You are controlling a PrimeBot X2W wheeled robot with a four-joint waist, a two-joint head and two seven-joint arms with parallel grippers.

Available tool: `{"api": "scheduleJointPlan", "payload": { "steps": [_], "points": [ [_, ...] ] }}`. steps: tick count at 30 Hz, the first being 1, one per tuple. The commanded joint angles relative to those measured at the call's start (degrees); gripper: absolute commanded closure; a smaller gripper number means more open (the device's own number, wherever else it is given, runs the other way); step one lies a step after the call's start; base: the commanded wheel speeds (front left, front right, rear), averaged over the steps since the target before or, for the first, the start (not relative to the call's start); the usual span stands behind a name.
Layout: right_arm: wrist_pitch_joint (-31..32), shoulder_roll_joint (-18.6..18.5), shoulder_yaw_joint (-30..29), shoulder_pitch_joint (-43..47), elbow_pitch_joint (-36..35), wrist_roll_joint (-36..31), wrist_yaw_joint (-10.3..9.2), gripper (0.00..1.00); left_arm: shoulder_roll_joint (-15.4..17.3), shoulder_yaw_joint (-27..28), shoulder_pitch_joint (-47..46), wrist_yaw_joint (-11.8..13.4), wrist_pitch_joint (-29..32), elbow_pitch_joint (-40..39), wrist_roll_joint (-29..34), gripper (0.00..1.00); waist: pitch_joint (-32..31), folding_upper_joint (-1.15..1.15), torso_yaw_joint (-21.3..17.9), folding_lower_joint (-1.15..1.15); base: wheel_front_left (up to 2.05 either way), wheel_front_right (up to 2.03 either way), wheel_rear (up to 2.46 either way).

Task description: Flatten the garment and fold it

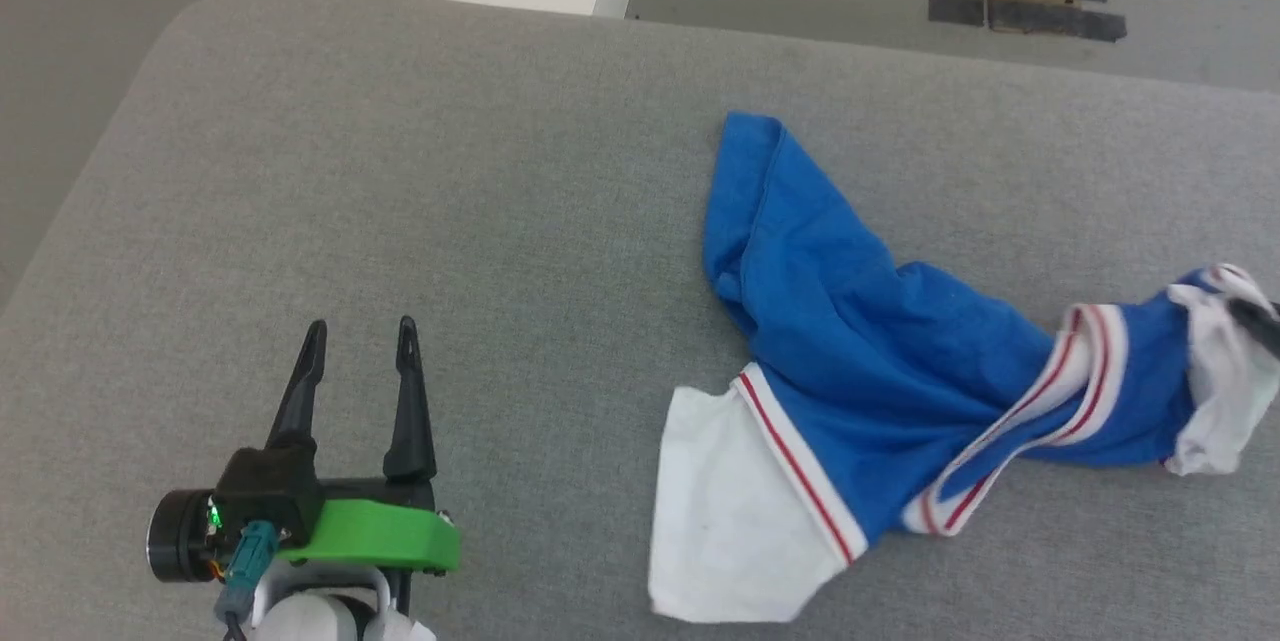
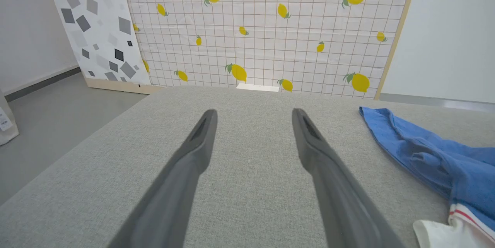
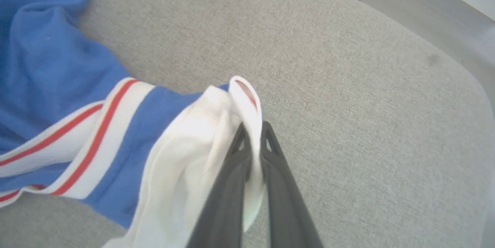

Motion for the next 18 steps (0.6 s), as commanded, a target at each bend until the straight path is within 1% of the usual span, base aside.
{"api": "scheduleJointPlan", "payload": {
  "steps": [1,4,8,10,13,15,18],
  "points": [
    [-0.64,1.01,-0.86,1.07,2.74,0.29,-0.11,1.00,-0.18,-0.04,-1.01,-0.14,-0.21,0.00,-0.48,0.00,1.45,0.00,0.57,0.00,0.00,0.00,0.00],
    [-1.71,3.26,-2.87,2.36,9.54,1.29,-0.11,1.00,-0.18,-0.31,-1.61,-0.02,-0.21,0.11,-0.67,0.00,2.59,0.00,1.28,0.00,0.00,0.00,0.00],
    [-2.03,5.93,-3.70,4.00,16.83,1.86,-0.11,1.00,-0.18,-0.48,-1.89,0.12,-0.21,0.18,-0.67,0.00,3.40,0.00,1.65,0.00,0.00,0.00,0.00],
    [-2.60,6.63,-3.25,4.48,18.80,1.35,-0.11,1.00,-0.18,-0.65,-1.98,0.13,-0.21,0.32,-0.63,0.00,3.39,0.00,1.75,0.00,0.00,0.00,0.00],
    [-4.87,7.28,-3.02,4.29,19.64,0.78,-0.11,1.00,-0.18,-0.40,-1.69,0.24,-0.21,0.63,-0.43,0.00,2.40,0.00,1.11,0.00,0.00,0.00,0.00],
    [-7.61,6.88,-3.02,3.80,19.71,-0.21,-0.11,0.00,-0.18,-0.32,-1.41,0.12,-0.21,0.89,-0.19,0.00,1.31,0.00,0.56,0.00,0.00,0.00,0.00],
    [-12.65,5.77,-3.20,2.96,19.48,-2.46,-0.11,0.00,-0.18,-0.05,-0.76,-0.18,-0.21,1.21,0.17,0.00,-0.86,0.00,-0.56,0.00,0.00,0.00,0.00]
  ]
}}
